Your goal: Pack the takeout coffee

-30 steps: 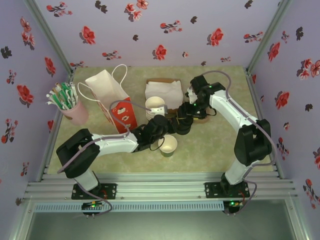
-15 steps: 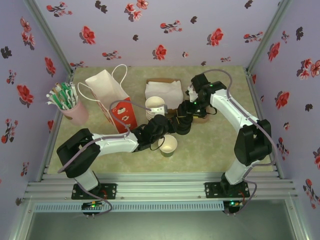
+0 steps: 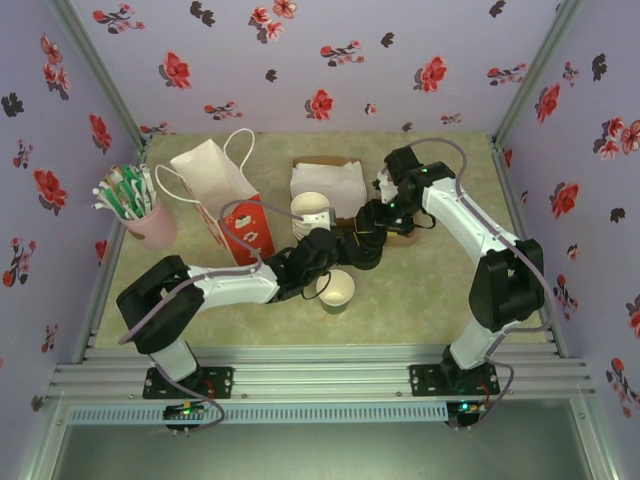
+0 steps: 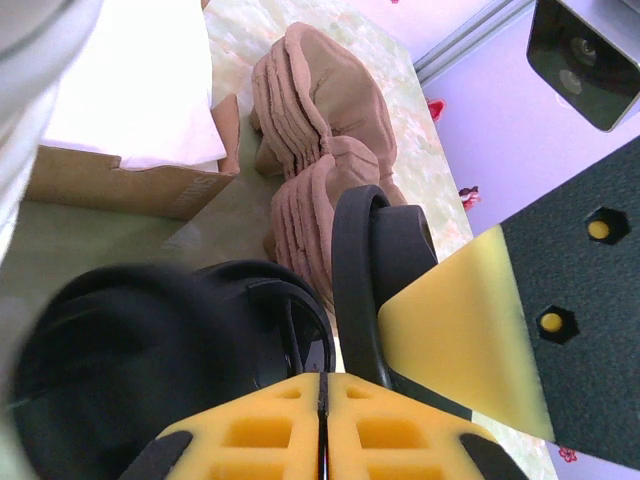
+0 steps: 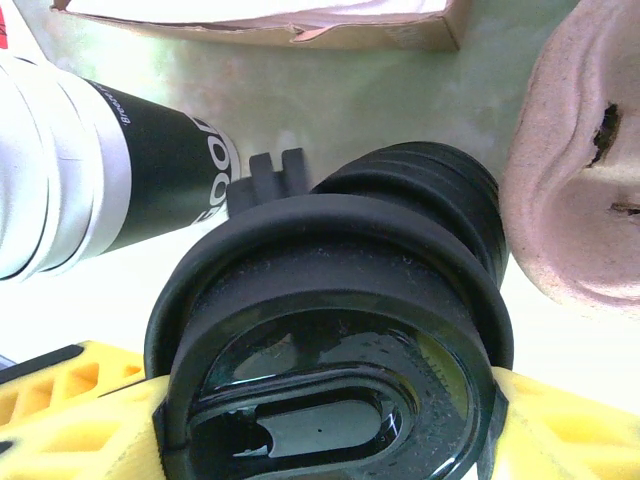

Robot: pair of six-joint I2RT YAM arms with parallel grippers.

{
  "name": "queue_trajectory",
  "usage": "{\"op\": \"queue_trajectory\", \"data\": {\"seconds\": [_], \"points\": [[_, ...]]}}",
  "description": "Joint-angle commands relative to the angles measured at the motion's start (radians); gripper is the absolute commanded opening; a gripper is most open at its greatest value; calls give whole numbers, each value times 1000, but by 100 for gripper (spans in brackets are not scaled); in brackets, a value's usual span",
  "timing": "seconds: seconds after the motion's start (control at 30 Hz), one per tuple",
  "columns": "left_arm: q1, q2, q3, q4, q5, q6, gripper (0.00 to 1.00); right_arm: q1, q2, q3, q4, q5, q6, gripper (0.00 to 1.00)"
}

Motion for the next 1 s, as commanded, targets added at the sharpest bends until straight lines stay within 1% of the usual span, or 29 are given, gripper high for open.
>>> {"op": "queue_trajectory", "data": {"seconds": [0.0, 0.23, 0.37, 0.47, 0.57, 0.77, 0.87, 0.97], "points": [[29, 98, -62, -249, 41, -136, 9, -4, 7, 6, -4, 21, 5, 62], [29, 98, -61, -243, 45, -136, 9, -5, -5, 7, -5, 29, 8, 62], [25, 78, -57, -238, 55, -128, 9, -5, -39, 7, -14, 62, 17, 62], [18, 51, -46, -245, 54, -116, 11, -5, -72, 2, -24, 95, 21, 62], [6, 17, -25, -267, 55, -100, 16, -3, -110, -7, -37, 135, 22, 62], [-23, -61, 12, -313, 53, -70, 29, -3, -187, -41, -55, 183, 34, 62], [-38, -105, 23, -334, 51, -58, 38, -3, -236, -66, -59, 183, 39, 62], [-55, -156, 36, -361, 45, -41, 50, 2, -284, -88, -62, 155, 36, 62]]}}
